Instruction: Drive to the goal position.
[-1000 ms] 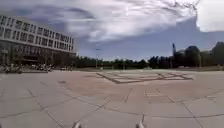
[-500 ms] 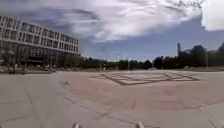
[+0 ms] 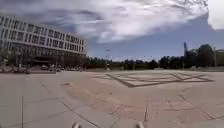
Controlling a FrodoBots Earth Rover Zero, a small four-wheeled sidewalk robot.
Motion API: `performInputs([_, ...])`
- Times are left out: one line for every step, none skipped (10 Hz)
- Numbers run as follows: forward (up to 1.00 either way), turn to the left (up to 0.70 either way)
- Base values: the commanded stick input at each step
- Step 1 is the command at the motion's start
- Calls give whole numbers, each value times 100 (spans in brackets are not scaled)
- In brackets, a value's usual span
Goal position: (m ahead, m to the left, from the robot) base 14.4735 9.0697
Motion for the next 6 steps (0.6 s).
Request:
performInputs([70, 14])
performInputs([70, 14])
performInputs([70, 14])
performInputs([70, 14])
performInputs([70, 13])
performInputs([70, 10])
